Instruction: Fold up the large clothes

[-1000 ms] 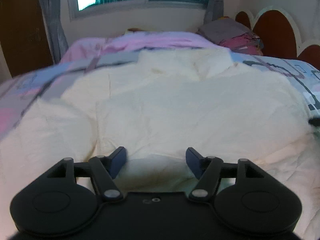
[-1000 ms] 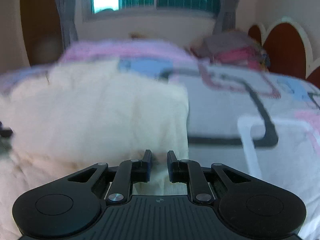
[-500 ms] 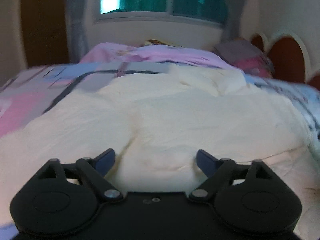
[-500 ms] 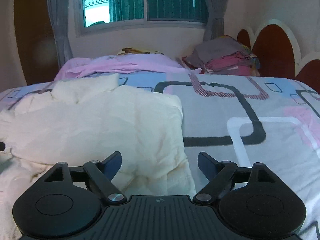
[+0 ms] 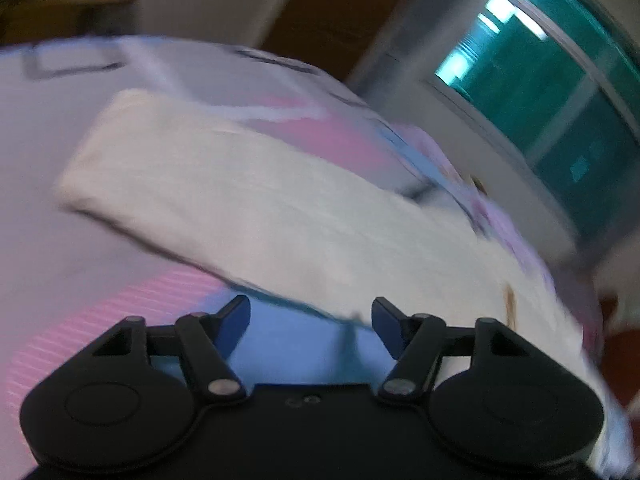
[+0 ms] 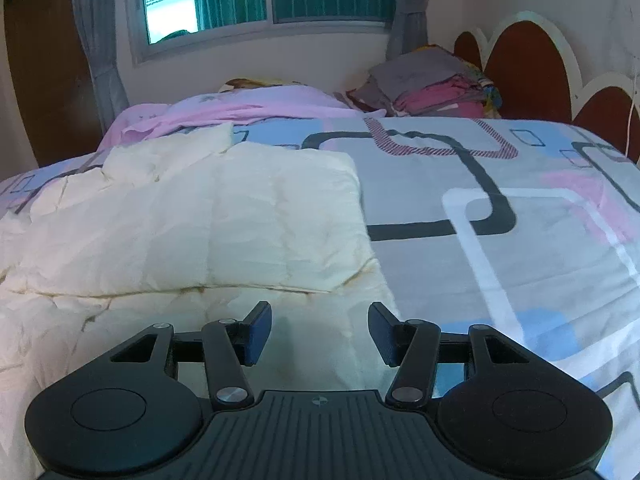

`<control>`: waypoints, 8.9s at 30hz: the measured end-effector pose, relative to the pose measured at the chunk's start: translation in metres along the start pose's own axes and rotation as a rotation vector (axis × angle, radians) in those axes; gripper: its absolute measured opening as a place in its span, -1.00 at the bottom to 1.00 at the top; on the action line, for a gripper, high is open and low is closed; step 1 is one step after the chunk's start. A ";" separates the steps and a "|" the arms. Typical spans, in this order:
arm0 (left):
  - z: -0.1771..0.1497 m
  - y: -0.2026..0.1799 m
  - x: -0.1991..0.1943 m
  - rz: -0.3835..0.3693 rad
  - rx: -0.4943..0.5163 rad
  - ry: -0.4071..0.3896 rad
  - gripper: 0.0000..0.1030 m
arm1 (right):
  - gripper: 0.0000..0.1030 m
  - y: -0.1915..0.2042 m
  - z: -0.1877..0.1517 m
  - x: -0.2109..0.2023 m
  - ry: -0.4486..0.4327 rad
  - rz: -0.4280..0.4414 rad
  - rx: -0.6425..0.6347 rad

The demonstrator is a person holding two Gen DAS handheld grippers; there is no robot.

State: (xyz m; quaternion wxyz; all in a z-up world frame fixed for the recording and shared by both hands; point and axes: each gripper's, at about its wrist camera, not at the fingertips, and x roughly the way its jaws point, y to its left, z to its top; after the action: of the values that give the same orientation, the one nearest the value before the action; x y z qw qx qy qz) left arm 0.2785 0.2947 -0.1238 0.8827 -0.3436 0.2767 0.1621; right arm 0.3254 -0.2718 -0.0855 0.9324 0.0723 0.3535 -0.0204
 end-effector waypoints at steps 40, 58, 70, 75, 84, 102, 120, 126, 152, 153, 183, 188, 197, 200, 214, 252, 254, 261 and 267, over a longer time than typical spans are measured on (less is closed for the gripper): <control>-0.165 -0.367 0.062 -0.420 0.882 0.054 0.14 | 0.06 -0.066 0.034 -0.034 -0.128 0.041 0.199; -0.129 -0.280 0.087 -0.088 1.115 -0.026 -0.38 | 0.06 -0.012 0.029 -0.008 -0.058 0.119 0.093; -0.104 -0.276 0.084 -0.169 0.879 -0.050 -0.46 | 0.06 0.004 0.044 0.006 -0.050 0.201 0.141; -0.072 -0.230 0.055 -0.121 0.668 -0.094 0.05 | 0.32 0.045 0.055 0.033 -0.012 0.307 0.164; -0.024 -0.168 0.054 -0.096 0.405 -0.036 0.03 | 0.35 0.120 0.068 0.093 0.114 0.578 0.336; -0.012 -0.175 0.087 -0.320 0.387 0.064 -0.05 | -0.91 0.125 0.089 0.088 -0.040 0.520 0.302; -0.062 -0.248 0.123 -0.371 0.606 0.166 -0.06 | -0.91 0.006 0.045 0.039 -0.099 0.267 0.338; -0.060 -0.239 0.128 -0.327 0.647 0.173 -0.06 | -0.85 -0.002 0.033 0.045 -0.021 0.289 0.342; -0.007 -0.244 0.154 -0.338 0.734 0.123 -0.01 | -0.17 0.014 0.084 0.049 -0.121 0.217 0.207; -0.004 -0.251 0.161 -0.341 0.745 0.127 -0.01 | -0.33 0.022 0.091 0.055 -0.110 0.227 0.166; -0.046 -0.238 0.151 -0.327 0.773 0.102 0.27 | -0.70 0.026 0.065 0.084 -0.004 0.257 0.141; -0.041 -0.244 0.168 -0.307 0.795 0.097 0.30 | -0.71 0.032 0.062 0.099 0.015 0.217 0.069; -0.053 -0.251 0.107 -0.360 0.836 0.027 0.57 | -0.27 0.043 0.060 0.051 -0.100 0.166 0.030; -0.079 -0.263 0.107 -0.363 0.906 0.079 0.60 | -0.27 0.058 0.049 0.061 -0.045 0.145 -0.032; -0.088 -0.258 0.119 -0.255 1.000 0.148 0.97 | -0.23 0.044 0.034 0.036 -0.016 0.011 -0.002; -0.081 -0.032 -0.041 -0.431 0.373 0.450 0.38 | -0.34 -0.130 -0.154 -0.128 0.215 0.423 0.575; -0.083 -0.043 -0.042 -0.410 0.469 0.449 -0.18 | -0.61 -0.129 -0.149 -0.127 0.245 0.439 0.544; -0.062 -0.035 -0.062 -0.530 0.262 0.348 -0.86 | -0.84 -0.143 -0.115 -0.161 0.094 0.587 0.594; -0.024 -0.054 -0.067 -0.605 0.127 0.239 -0.87 | -0.84 -0.141 -0.051 -0.164 -0.020 0.683 0.649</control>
State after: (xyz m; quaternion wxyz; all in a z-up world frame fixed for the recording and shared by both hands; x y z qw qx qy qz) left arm 0.2424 0.2331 -0.0701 0.8718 -0.3709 0.2734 -0.1663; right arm 0.1566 -0.4057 -0.0314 0.8184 0.4718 0.2760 0.1773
